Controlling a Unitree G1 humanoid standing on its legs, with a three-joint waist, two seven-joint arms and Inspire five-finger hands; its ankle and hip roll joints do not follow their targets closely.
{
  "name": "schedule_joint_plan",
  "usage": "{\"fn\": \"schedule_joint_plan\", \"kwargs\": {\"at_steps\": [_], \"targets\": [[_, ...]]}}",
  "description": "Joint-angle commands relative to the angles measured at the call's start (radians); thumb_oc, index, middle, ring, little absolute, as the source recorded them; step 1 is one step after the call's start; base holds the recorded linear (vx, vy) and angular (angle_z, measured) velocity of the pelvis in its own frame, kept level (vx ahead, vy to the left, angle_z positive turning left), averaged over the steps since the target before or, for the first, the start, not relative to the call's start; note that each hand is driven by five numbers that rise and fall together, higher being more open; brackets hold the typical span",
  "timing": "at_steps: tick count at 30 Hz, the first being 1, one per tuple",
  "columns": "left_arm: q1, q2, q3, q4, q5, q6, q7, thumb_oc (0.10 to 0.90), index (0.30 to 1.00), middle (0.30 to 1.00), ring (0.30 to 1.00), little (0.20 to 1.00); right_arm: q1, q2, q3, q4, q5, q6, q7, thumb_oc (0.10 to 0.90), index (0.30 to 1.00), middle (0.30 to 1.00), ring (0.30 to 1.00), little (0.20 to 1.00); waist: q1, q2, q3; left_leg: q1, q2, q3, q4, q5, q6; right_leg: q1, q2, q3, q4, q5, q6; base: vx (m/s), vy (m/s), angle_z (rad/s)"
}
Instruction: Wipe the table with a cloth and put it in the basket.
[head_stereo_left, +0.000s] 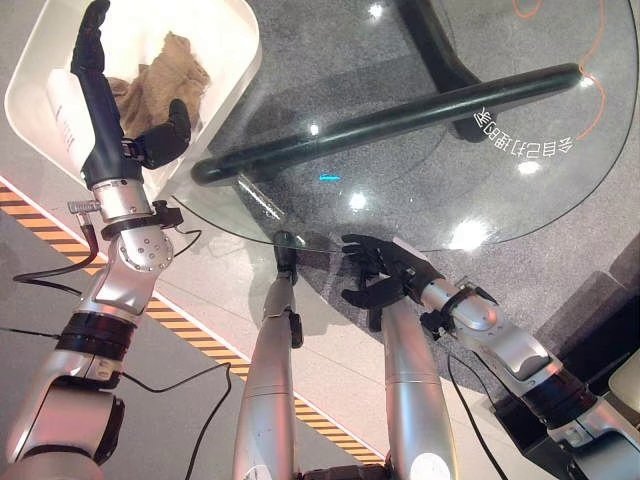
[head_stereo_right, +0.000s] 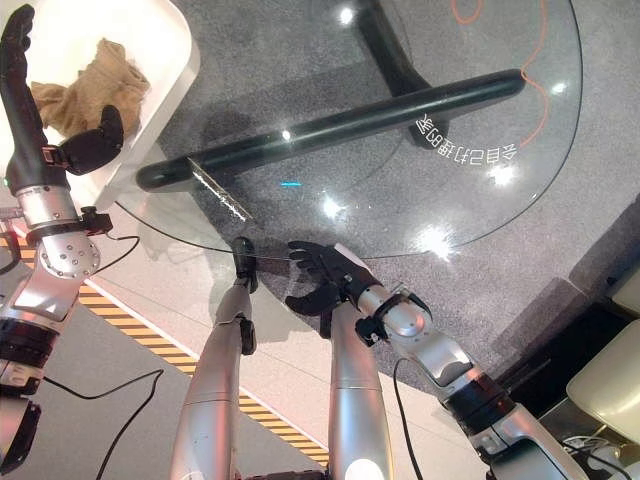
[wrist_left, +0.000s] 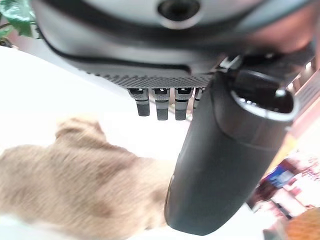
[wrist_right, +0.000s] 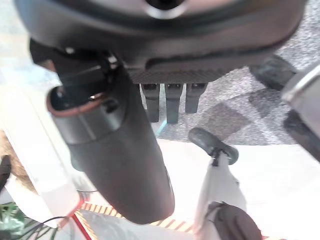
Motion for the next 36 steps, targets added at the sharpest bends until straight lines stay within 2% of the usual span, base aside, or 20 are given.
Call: {"fn": "schedule_joint_plan", "kwargs": {"at_steps": [1, 6, 11, 12, 13, 15, 17, 22, 26, 28, 30, 31, 33, 34, 36], "targets": [[-0.005, 0.019, 0.118, -0.117, 0.073, -0.052, 0.044, 0.800, 0.900, 0.900, 0.900, 0.900, 0.074, 0.032, -0.036, -0.113, -0.040, -0.036, 0.020, 0.800, 0.900, 0.900, 0.900, 0.900, 0.013, 0.009, -0.019, 0.044, -0.090, 0.035, 0.141, -0.110, 0.086, 0.132, 0.081, 0.011, -0.284, 0.136, -0.004, -0.03, -0.059, 0.05], [0.061, 0.005, 0.152, -0.184, 0.038, -0.073, 0.034, 0.800, 0.900, 0.900, 0.900, 0.900, 0.107, 0.045, -0.050, -0.109, -0.053, -0.056, 0.030, 0.800, 0.900, 0.900, 0.900, 0.900, 0.026, 0.009, -0.019, 0.093, -0.094, 0.024, 0.130, -0.110, 0.084, 0.189, 0.080, 0.001, -0.286, 0.122, -0.007, -0.03, -0.069, 0.02], [0.153, -0.034, 0.182, -0.209, -0.081, -0.142, -0.063, 0.800, 0.900, 0.900, 0.900, 0.900, 0.147, 0.067, -0.063, -0.076, -0.080, -0.090, 0.039, 0.800, 0.900, 0.900, 0.900, 0.900, 0.038, 0.007, -0.019, 0.167, -0.101, 0.011, 0.107, -0.110, 0.077, 0.269, 0.079, -0.011, -0.300, 0.114, -0.006, -0.04, -0.072, 0.07], [0.209, -0.076, 0.184, -0.224, -0.151, -0.169, -0.136, 0.800, 0.900, 0.900, 0.900, 0.900, 0.168, 0.078, -0.067, -0.048, -0.152, -0.112, 0.020, 0.800, 0.900, 0.900, 0.900, 0.900, 0.045, 0.007, -0.019, 0.206, -0.104, 0.001, 0.093, -0.108, 0.075, 0.312, 0.077, -0.015, -0.311, 0.110, -0.004, -0.05, -0.115, -0.02], [0.234, -0.095, 0.182, -0.233, -0.157, -0.165, -0.160, 0.800, 0.900, 0.900, 0.900, 0.900, 0.178, 0.081, -0.071, -0.038, -0.179, -0.117, 0.015, 0.800, 0.900, 0.900, 0.900, 0.900, 0.049, 0.006, -0.019, 0.226, -0.105, -0.004, 0.086, -0.106, 0.075, 0.333, 0.076, -0.017, -0.316, 0.109, -0.003, -0.04, -0.132, -0.02], [0.292, -0.132, 0.175, -0.266, -0.159, -0.175, -0.190, 0.800, 0.900, 0.900, 0.900, 0.900, 0.202, 0.083, -0.083, -0.026, -0.204, -0.125, 0.011, 0.800, 0.900, 0.900, 0.900, 0.900, 0.055, 0.005, -0.019, 0.274, -0.105, -0.011, 0.068, -0.104, 0.075, 0.382, 0.073, -0.019, -0.330, 0.108, 0.000, -0.01, -0.110, 0.02], [0.396, -0.203, 0.169, -0.313, -0.211, -0.190, -0.280, 0.800, 0.900, 0.900, 0.900, 0.900, 0.243, 0.096, -0.104, 0.022, -0.203, -0.158, 0.021, 0.800, 0.900, 0.900, 0.900, 0.900, 0.070, 0.004, -0.019, 0.357, -0.108, -0.026, 0.042, -0.103, 0.070, 0.468, 0.069, -0.027, -0.352, 0.103, 0.004, 0.00, -0.120, 0.01], [0.500, -0.286, 0.113, -0.322, -0.341, -0.094, -0.468, 0.800, 0.900, 0.900, 0.900, 0.900, 0.298, 0.136, -0.127, 0.107, -0.187, -0.186, 0.048, 0.800, 0.900, 0.900, 0.900, 0.900, 0.086, -0.001, -0.029, 0.488, -0.104, -0.047, -0.005, -0.098, 0.063, 0.607, 0.063, -0.036, -0.395, 0.099, 0.006, 0.01, -0.108, 0.04], [0.582, -0.326, 0.031, -0.215, -0.533, -0.021, -0.593, 0.800, 0.900, 0.900, 0.900, 0.900, 0.348, 0.180, -0.132, 0.236, -0.194, -0.220, 0.073, 0.800, 0.900, 0.900, 0.900, 0.900, 0.093, -0.008, -0.114, 0.580, -0.093, -0.061, -0.061, -0.097, 0.055, 0.709, 0.054, -0.050, -0.456, 0.105, 0.011, 0.08, -0.133, 0.07], [0.611, -0.350, 0.000, -0.156, -0.592, 0.005, -0.636, 0.800, 0.900, 0.900, 0.900, 0.900, 0.364, 0.197, -0.130, 0.276, -0.205, -0.210, 0.070, 0.800, 0.900, 0.900, 0.900, 0.900, 0.094, -0.009, -0.153, 0.618, -0.089, -0.066, -0.087, -0.095, 0.053, 0.753, 0.052, -0.056, -0.488, 0.113, 0.014, 0.09, -0.101, 0.06], [0.636, -0.376, -0.029, -0.086, -0.647, 0.070, -0.673, 0.800, 0.900, 0.900, 0.900, 0.900, 0.374, 0.213, -0.125, 0.327, -0.210, -0.201, 0.063, 0.800, 0.900, 0.900, 0.900, 0.900, 0.099, -0.012, -0.188, 0.658, -0.084, -0.070, -0.113, -0.094, 0.050, 0.801, 0.050, -0.061, -0.523, 0.121, 0.017, 0.10, -0.110, 0.11], [0.650, -0.409, -0.048, -0.023, -0.686, 0.081, -0.712, 0.800, 0.900, 0.900, 0.900, 0.900, 0.379, 0.226, -0.116, 0.358, -0.222, -0.194, 0.062, 0.800, 0.900, 0.900, 0.900, 0.900, 0.102, -0.014, -0.212, 0.683, -0.081, -0.072, -0.125, -0.095, 0.050, 0.830, 0.049, -0.065, -0.541, 0.125, 0.019, 0.09, -0.108, 0.10], [0.674, -0.438, -0.071, 0.032, -0.708, 0.115, -0.775, 0.800, 0.900, 0.900, 0.900, 0.900, 0.389, 0.241, -0.110, 0.408, -0.234, -0.192, 0.066, 0.800, 0.900, 0.900, 0.900, 0.900, 0.107, -0.018, -0.244, 0.714, -0.076, -0.075, -0.137, -0.100, 0.048, 0.865, 0.047, -0.075, -0.560, 0.126, 0.021, 0.10, -0.128, 0.08], [0.687, -0.462, -0.098, 0.097, -0.716, 0.141, -0.840, 0.800, 0.900, 0.900, 0.900, 0.900, 0.384, 0.259, -0.101, 0.459, -0.220, -0.185, 0.069, 0.800, 0.900, 0.900, 0.900, 0.900, 0.113, -0.019, -0.270, 0.736, -0.072, -0.077, -0.145, -0.102, 0.048, 0.889, 0.046, -0.082, -0.572, 0.129, 0.022, 0.08, -0.123, 0.06], [0.688, -0.473, -0.129, 0.162, -0.690, 0.166, -0.867, 0.800, 0.900, 0.900, 0.900, 0.900, 0.374, 0.279, -0.096, 0.505, -0.188, -0.169, 0.076, 0.800, 0.900, 0.900, 0.900, 0.900, 0.116, -0.019, -0.291, 0.754, -0.067, -0.080, -0.152, -0.103, 0.047, 0.907, 0.046, -0.087, -0.581, 0.130, 0.024, 0.07, -0.093, 0.16]]}}
